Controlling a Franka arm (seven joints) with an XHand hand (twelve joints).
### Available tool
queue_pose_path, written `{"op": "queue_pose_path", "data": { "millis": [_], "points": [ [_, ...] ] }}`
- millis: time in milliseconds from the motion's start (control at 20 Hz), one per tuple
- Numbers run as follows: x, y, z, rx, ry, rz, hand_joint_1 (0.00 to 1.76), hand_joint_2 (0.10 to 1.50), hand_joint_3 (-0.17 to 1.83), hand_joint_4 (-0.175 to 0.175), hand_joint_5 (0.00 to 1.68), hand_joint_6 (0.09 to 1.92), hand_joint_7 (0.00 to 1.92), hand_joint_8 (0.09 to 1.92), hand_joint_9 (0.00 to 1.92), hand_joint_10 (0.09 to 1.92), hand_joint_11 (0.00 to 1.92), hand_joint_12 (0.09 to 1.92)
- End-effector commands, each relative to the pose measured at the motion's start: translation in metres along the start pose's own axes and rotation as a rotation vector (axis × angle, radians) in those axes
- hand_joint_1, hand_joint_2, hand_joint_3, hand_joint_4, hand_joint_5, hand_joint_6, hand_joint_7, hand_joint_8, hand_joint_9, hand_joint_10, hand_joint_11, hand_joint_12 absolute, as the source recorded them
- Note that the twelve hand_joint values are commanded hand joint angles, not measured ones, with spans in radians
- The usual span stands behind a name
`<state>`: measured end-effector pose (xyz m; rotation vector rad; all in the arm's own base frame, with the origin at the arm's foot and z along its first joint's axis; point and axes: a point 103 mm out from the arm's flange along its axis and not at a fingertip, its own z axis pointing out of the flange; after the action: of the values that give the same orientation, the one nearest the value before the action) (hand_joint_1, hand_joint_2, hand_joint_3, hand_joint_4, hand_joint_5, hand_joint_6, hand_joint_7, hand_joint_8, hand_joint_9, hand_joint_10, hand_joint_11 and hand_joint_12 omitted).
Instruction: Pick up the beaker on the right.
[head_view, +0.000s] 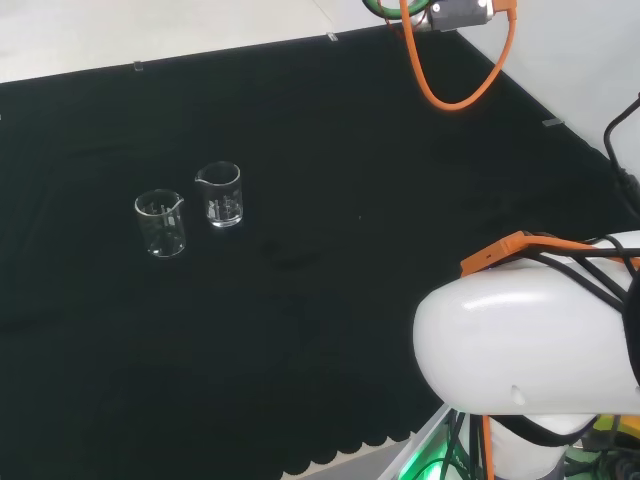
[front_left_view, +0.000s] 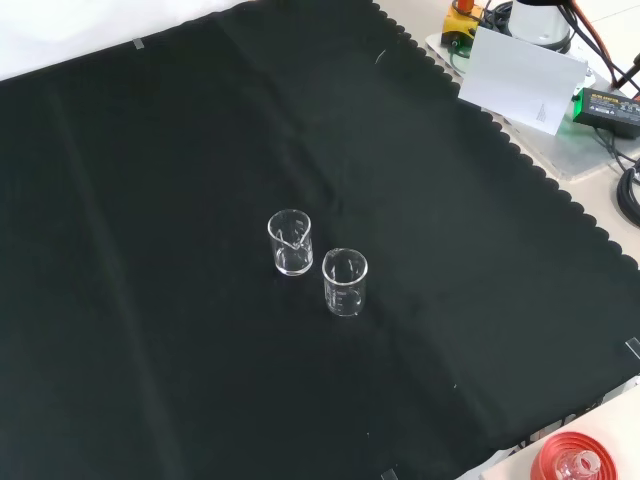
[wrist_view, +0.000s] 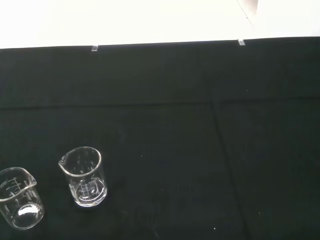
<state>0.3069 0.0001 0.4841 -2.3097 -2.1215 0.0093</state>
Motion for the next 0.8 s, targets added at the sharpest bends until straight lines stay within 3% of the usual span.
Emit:
{"op": "queue_pose_path", "data": {
  "millis": [50,250,400,450,500,800],
  "points": [
    [0.0,0.0,0.0,-0.008,-0.008,0.0,0.02,1.19,0.59,-0.046,0.06,0.11,0.0,0.37,0.03,0.65,0.0,1.01],
    [0.001,0.001,0.0,-0.008,-0.011,0.003,0.0,1.29,0.39,-0.046,0.09,0.09,0.0,0.36,0.03,0.66,0.0,0.99],
    [0.0,0.003,0.002,0.0,-0.008,0.003,0.0,1.3,0.37,-0.046,0.1,0.09,0.0,0.36,0.03,0.66,0.0,0.99],
    [-0.007,0.007,0.005,0.019,0.049,0.028,0.0,1.3,0.37,-0.046,0.1,0.09,0.0,0.36,0.03,0.66,0.0,0.99],
    [-0.014,0.01,0.007,0.025,0.062,0.032,0.0,1.3,0.37,-0.046,0.1,0.09,0.0,0.37,0.03,0.66,0.0,0.99],
    [-0.03,0.021,0.025,0.019,0.041,0.016,0.0,1.28,0.34,-0.048,0.1,0.09,0.01,0.38,0.03,0.66,0.0,0.98]
  ]
}}
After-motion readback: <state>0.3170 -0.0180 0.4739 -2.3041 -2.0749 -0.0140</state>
